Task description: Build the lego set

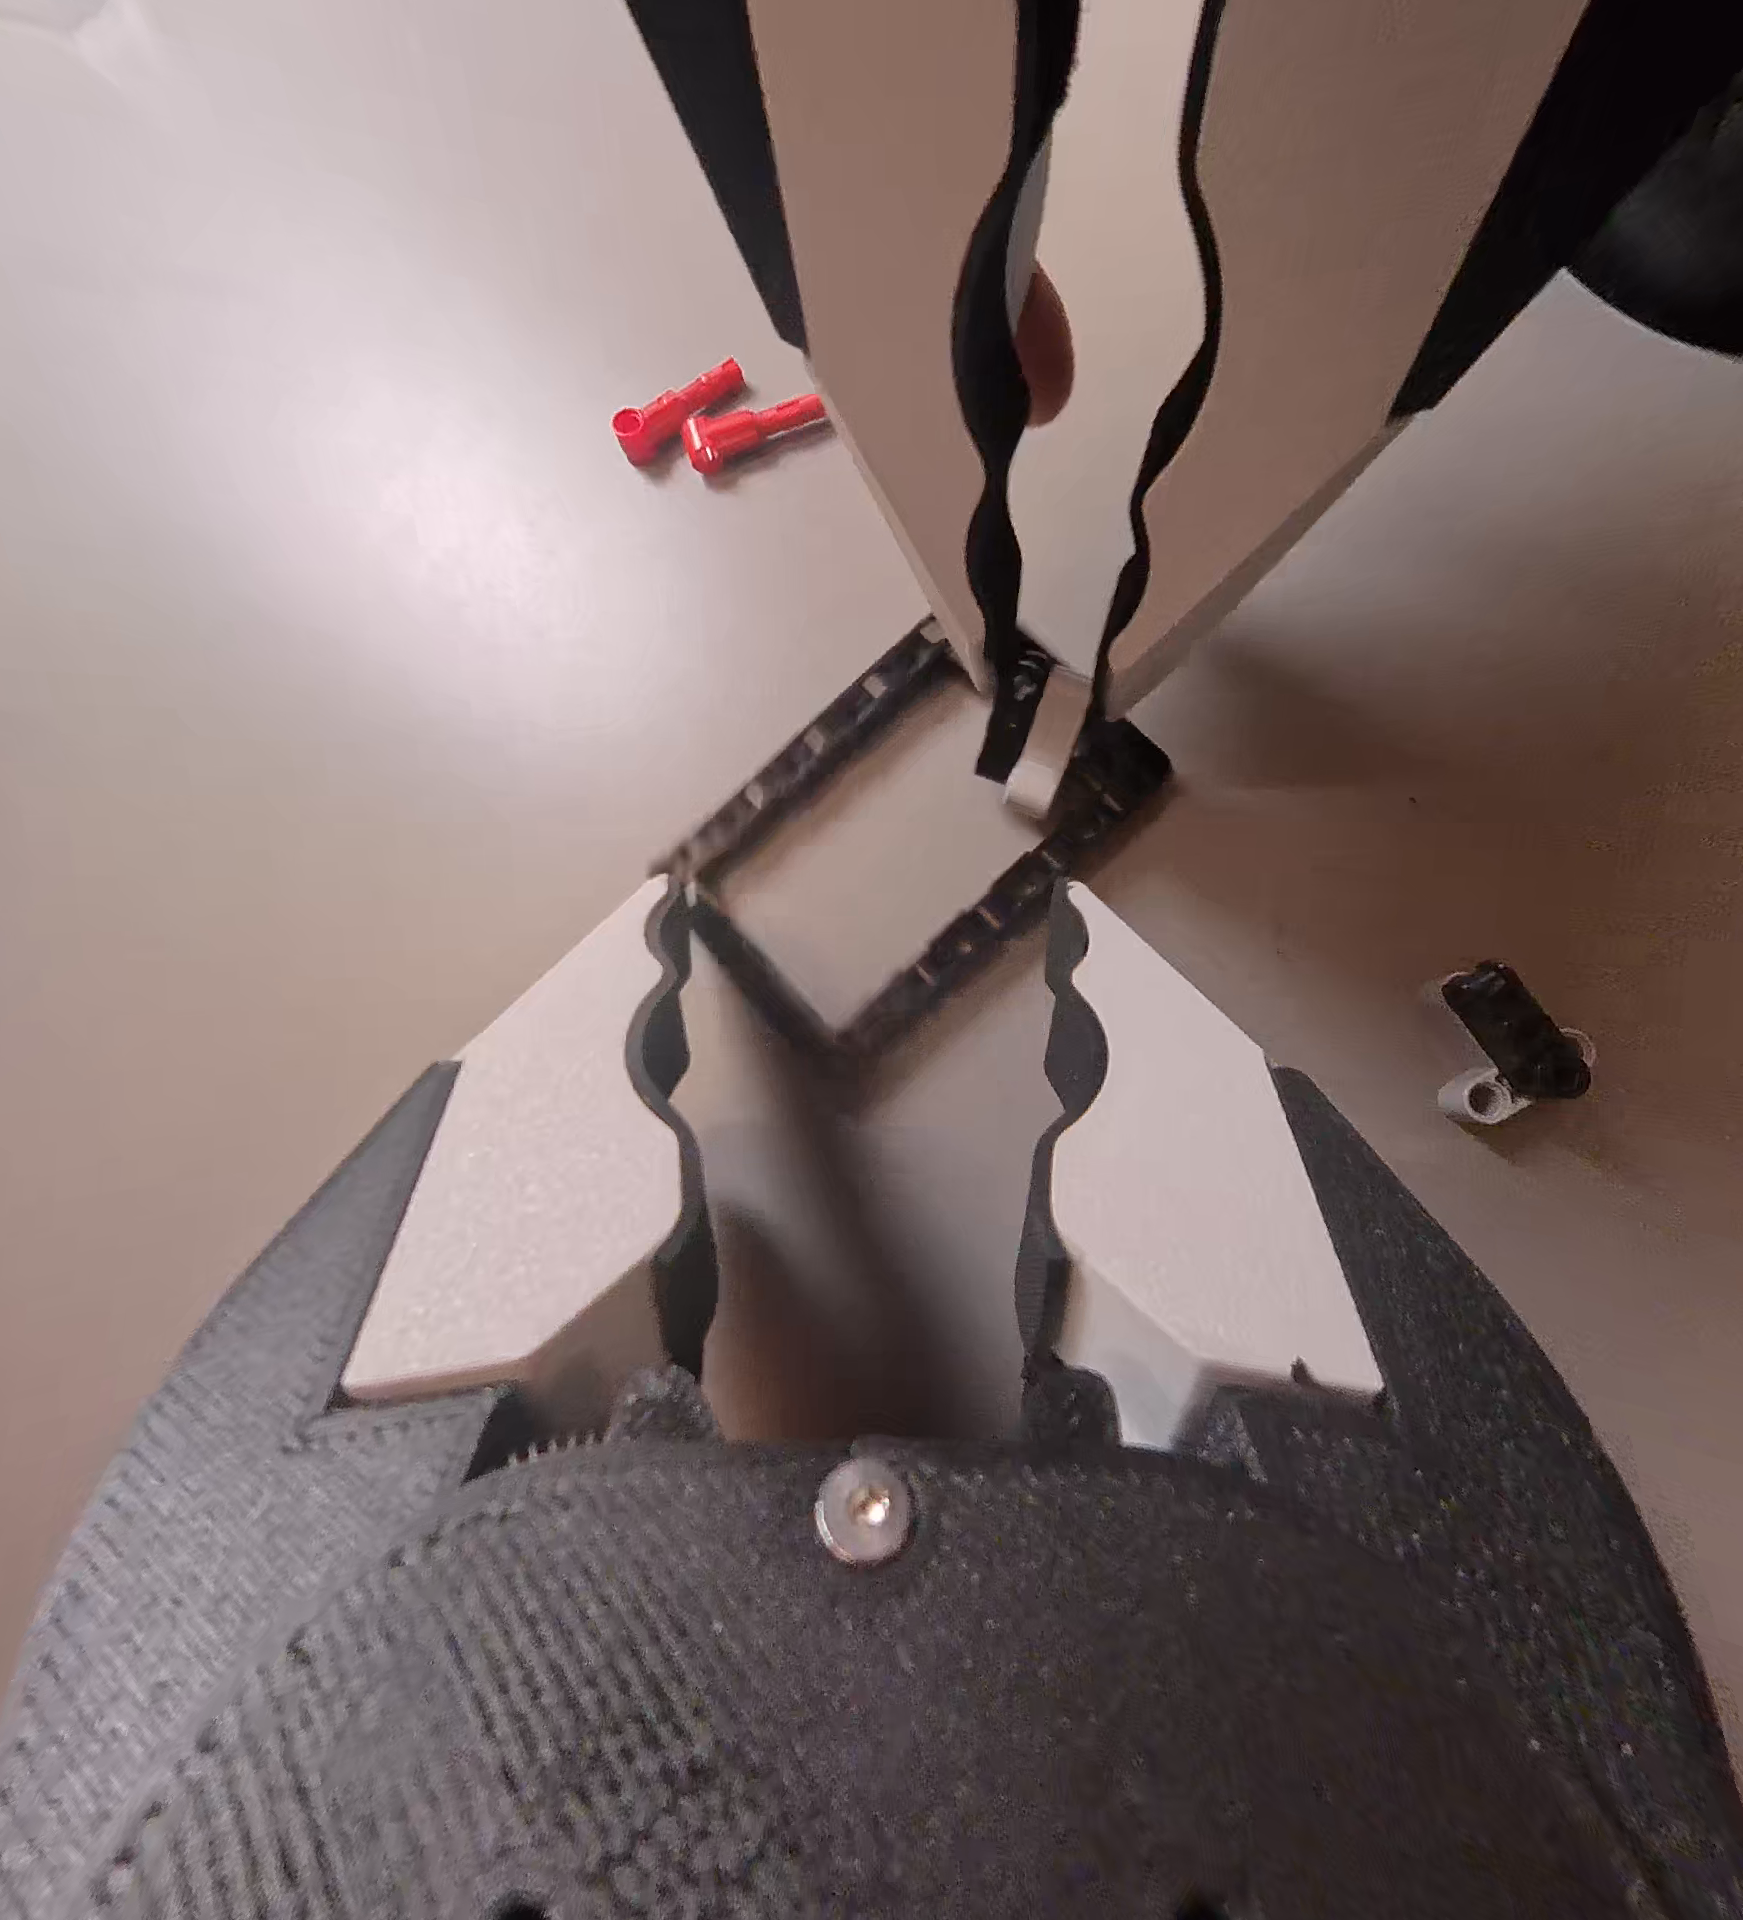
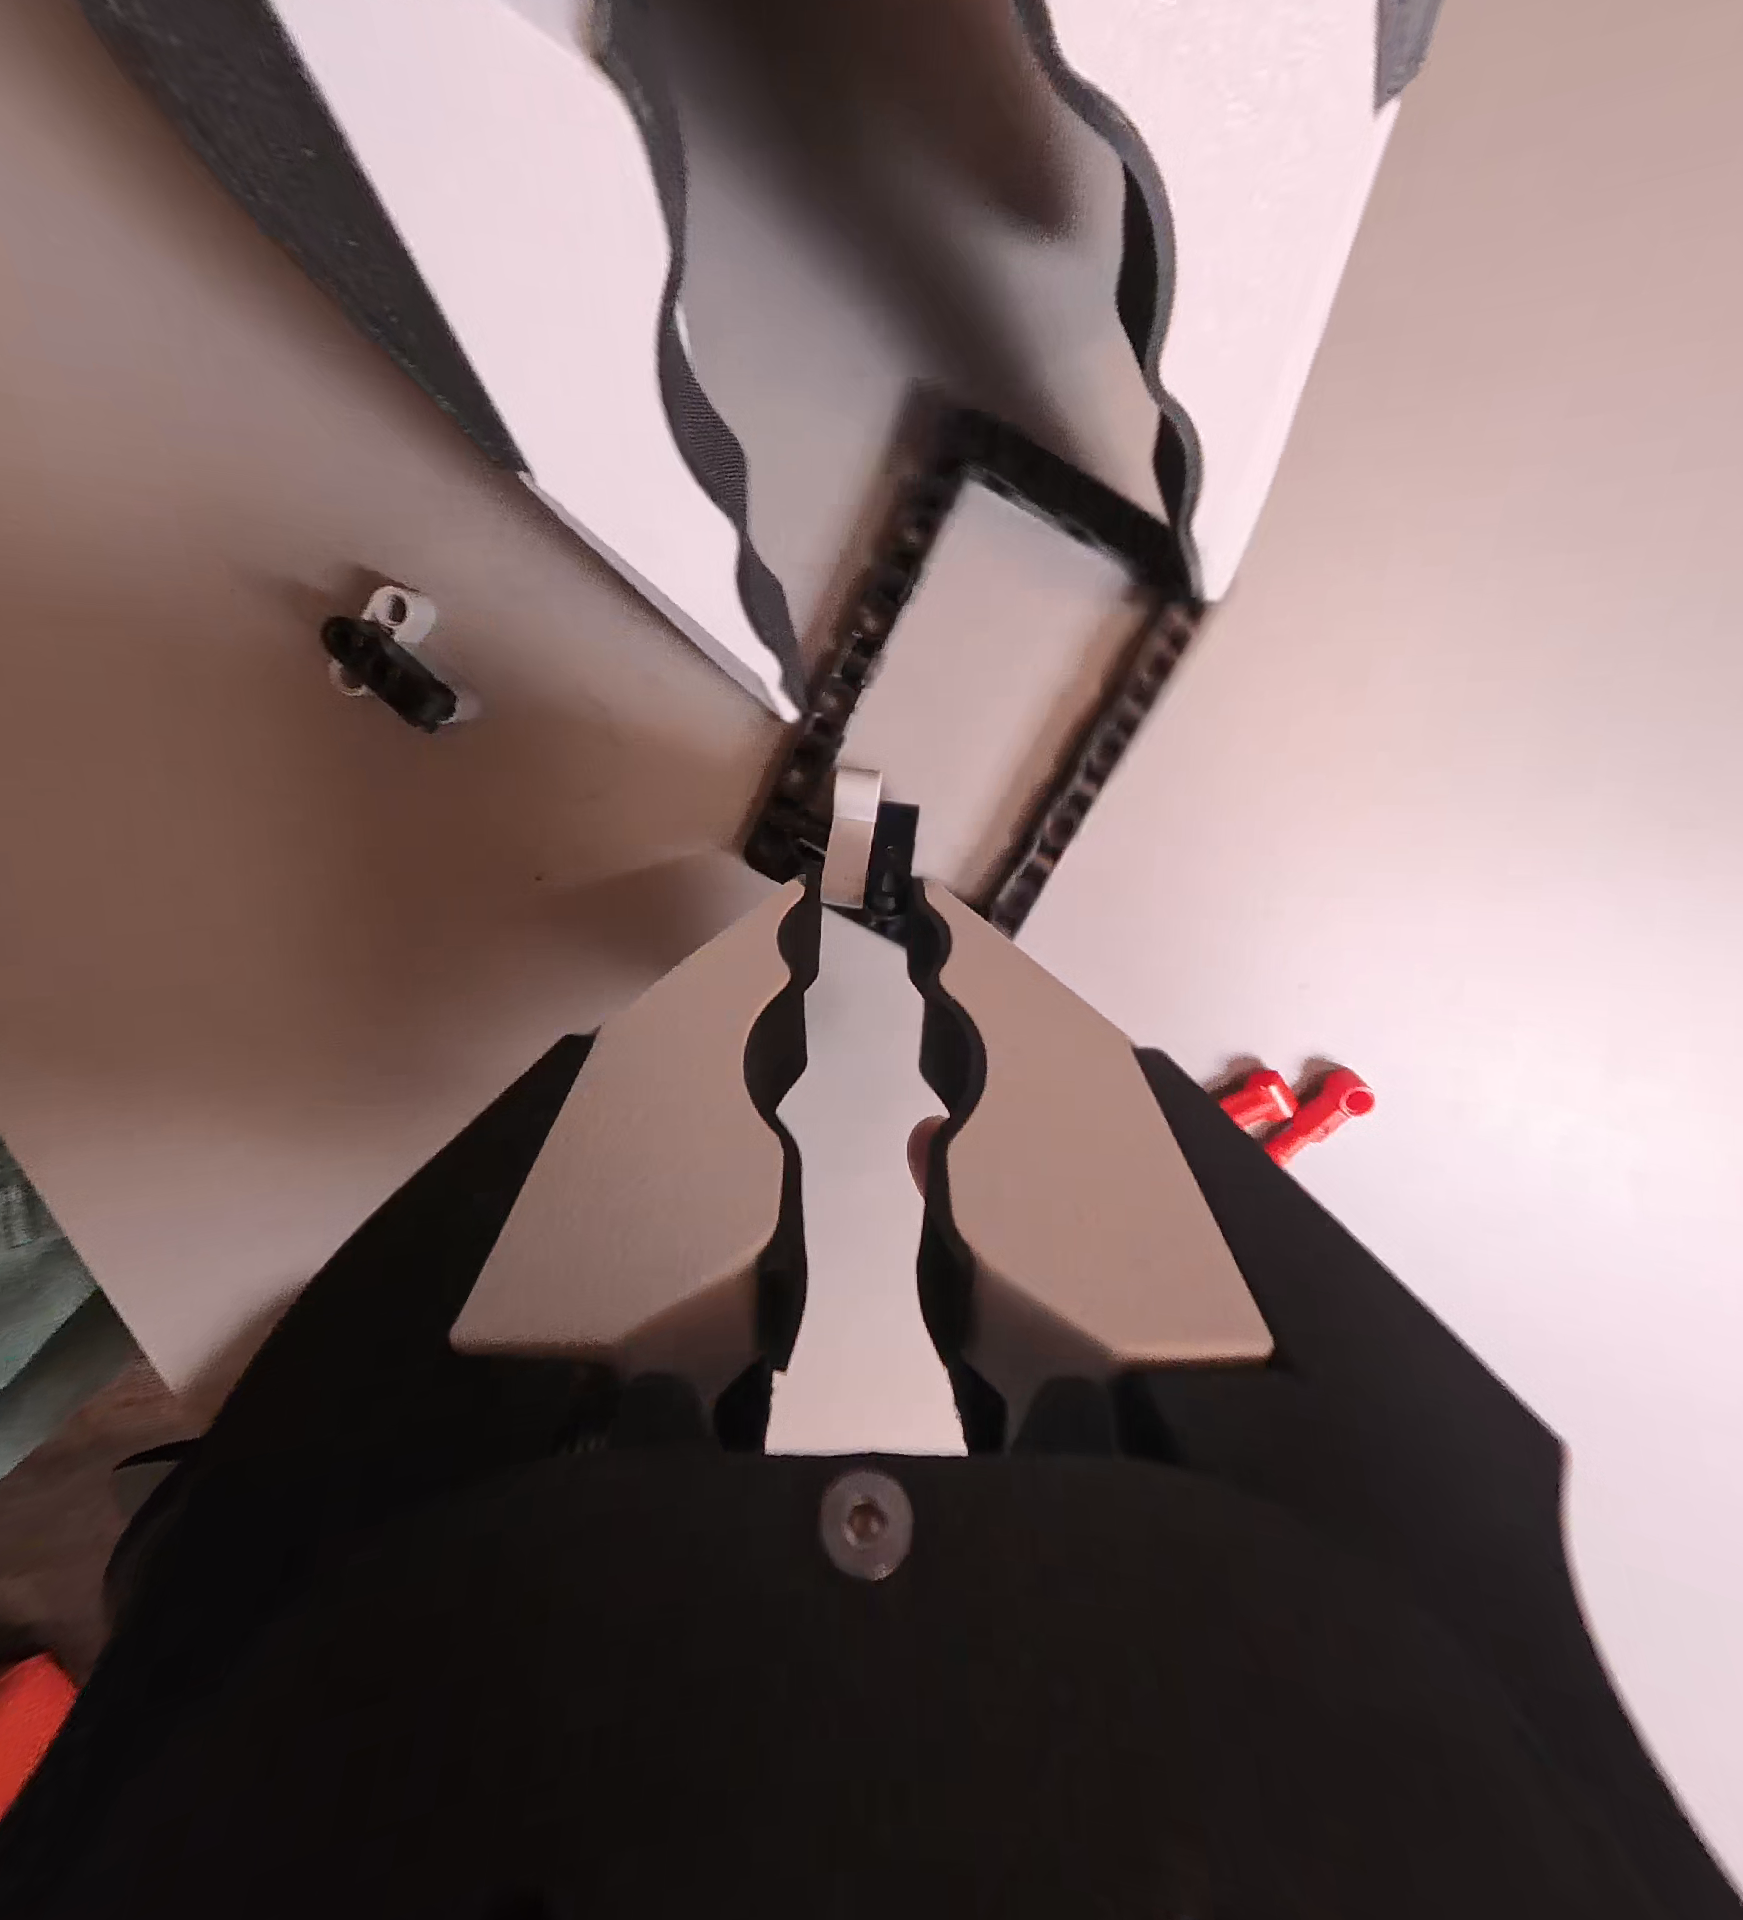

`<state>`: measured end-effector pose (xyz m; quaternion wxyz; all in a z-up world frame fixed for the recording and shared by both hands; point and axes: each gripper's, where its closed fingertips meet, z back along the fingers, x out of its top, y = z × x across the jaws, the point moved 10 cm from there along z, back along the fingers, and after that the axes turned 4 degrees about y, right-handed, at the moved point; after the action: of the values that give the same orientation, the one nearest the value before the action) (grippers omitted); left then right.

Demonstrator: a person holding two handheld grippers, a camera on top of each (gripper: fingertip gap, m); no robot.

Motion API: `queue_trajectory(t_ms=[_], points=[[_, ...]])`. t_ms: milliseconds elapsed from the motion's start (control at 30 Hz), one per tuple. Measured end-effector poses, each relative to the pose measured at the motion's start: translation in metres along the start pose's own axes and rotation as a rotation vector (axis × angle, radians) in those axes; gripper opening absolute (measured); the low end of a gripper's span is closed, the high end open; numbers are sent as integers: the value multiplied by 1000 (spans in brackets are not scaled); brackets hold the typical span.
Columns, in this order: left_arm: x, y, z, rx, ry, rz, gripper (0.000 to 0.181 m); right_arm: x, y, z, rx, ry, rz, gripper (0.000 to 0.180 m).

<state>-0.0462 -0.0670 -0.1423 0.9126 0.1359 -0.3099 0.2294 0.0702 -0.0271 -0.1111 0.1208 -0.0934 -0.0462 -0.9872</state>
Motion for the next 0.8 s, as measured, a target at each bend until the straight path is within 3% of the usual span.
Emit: queue_trajectory(t_ms=[200,600,800], points=[[-5,-2,0,-2,-38,49,59,-3,7,-4,71,-72,-52,14],[8,-33,-1,-10,-43,-109,73,-26,5,-9,136,-90,-237,13],[16,-31,4,-30,-155,-207,73,-40,4,0,170,-111,-245,13]])
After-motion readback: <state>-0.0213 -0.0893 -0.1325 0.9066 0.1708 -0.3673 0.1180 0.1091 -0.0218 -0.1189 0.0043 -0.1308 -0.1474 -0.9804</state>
